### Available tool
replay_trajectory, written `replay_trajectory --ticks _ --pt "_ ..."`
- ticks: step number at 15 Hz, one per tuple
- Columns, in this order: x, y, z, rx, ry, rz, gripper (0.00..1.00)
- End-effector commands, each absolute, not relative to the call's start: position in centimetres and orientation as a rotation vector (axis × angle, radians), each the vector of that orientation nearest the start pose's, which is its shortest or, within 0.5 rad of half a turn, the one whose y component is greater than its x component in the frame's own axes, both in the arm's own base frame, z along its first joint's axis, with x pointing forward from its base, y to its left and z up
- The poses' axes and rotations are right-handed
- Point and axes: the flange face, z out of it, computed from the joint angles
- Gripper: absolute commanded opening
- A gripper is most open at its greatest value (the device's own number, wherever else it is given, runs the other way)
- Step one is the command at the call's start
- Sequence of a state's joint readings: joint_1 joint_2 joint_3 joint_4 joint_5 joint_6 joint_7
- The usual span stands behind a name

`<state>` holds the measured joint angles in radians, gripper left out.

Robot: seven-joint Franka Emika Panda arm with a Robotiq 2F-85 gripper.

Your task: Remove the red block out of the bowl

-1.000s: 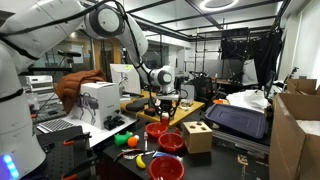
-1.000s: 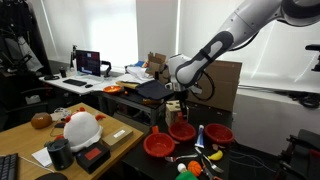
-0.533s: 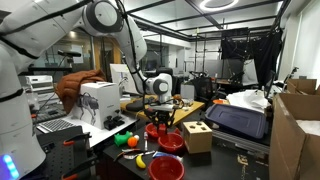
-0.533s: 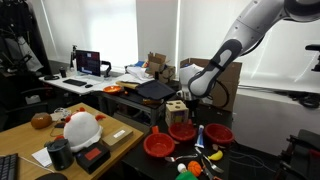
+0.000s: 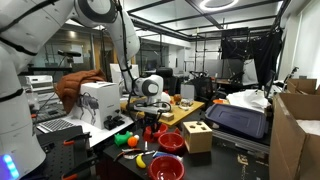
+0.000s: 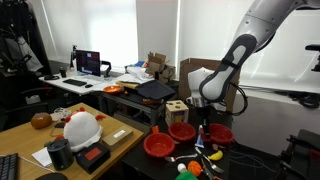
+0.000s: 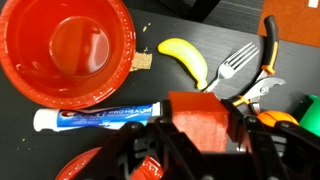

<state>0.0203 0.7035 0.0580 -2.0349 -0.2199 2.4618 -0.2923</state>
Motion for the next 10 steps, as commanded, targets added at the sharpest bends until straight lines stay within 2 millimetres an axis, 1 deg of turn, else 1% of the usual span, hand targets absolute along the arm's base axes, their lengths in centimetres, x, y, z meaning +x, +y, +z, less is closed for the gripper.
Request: replay_trajectory --ticks 1,4,7,10 --pt "51.2 4.8 8.2 -3.011 -0.844 0.425 0.26" --pt "48.8 6.1 7.3 -2.968 -0.931 0.448 0.26" --pt "46.3 8.0 5.6 -2.893 -1.053 0.504 0.26" --pt "43.5 9.6 3.9 -2.783 -1.193 0.604 0.26"
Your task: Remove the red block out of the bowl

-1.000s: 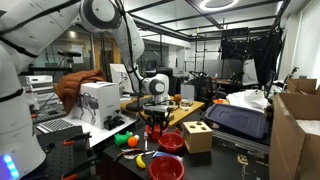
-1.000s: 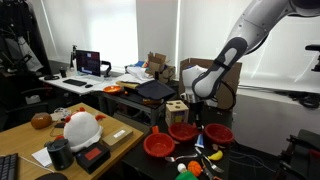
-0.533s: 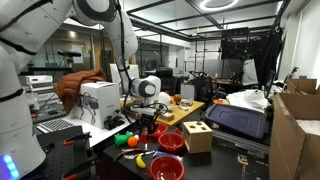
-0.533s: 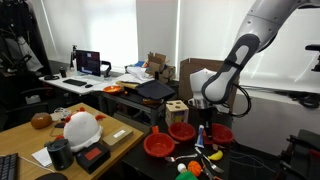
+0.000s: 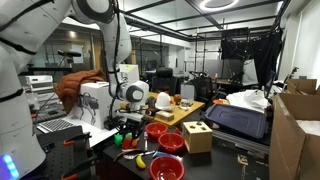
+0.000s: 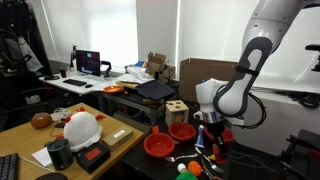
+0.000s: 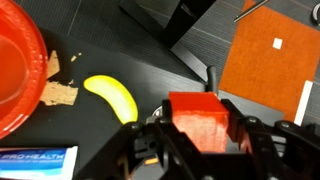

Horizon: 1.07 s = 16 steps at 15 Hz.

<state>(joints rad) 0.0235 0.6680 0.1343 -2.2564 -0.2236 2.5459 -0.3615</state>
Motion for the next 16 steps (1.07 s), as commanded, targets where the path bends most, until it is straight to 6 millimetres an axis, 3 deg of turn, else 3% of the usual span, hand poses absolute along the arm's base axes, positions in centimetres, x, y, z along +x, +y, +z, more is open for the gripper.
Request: replay_trajectory --ticks 1,4,7,11,16 --pt "42.6 10.0 3.4 -2.746 -1.235 0.633 0.26" --pt "41.4 11.7 2.3 -2.691 -1.301 0.661 0.26" --pt "42.4 13.3 1.5 -2.696 -1.311 0.634 0.26" --pt "45.1 14.7 1.1 -2.713 -1.319 0.587 0.26" --pt "48.7 14.3 -0.3 -2.763 -1.316 0.526 0.26"
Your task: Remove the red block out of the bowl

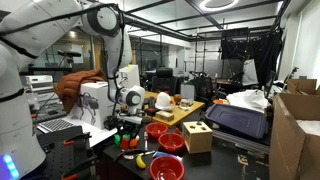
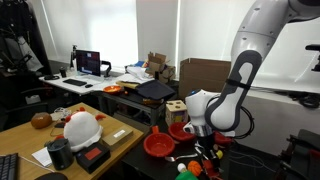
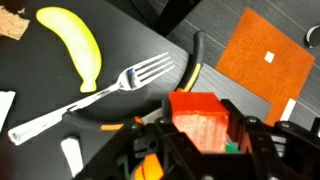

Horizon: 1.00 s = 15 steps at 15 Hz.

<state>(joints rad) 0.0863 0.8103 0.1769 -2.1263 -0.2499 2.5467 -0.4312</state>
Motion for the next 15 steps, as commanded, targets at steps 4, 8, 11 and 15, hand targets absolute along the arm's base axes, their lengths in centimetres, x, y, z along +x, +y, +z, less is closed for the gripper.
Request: replay_trajectory --ticks 4,8,11,15 --pt "51.3 13.2 -2.0 -2.825 -1.313 0.483 0.26" --pt "52.8 12.5 -2.3 -2.855 -1.318 0.464 0.26" --pt "53.3 11.9 -2.0 -2.869 -1.326 0.456 0.26" --pt "53.9 11.6 -1.2 -2.876 -1.32 0.438 0.26"
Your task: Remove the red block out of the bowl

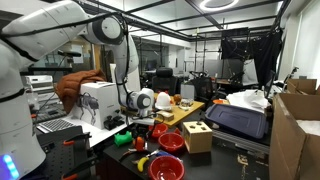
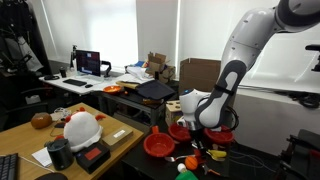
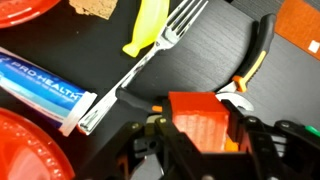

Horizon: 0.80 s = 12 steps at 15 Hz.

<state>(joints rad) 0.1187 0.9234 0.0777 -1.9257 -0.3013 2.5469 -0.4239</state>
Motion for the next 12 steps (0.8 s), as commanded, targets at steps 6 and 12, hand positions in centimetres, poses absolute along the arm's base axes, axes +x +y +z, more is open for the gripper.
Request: replay_trajectory --ticks 6,12 --pt "53.8 11.8 0.1 -2.877 -1.35 0.428 0.76" --pt "54.4 12.1 1.7 -2.913 -1.317 0.378 1.0"
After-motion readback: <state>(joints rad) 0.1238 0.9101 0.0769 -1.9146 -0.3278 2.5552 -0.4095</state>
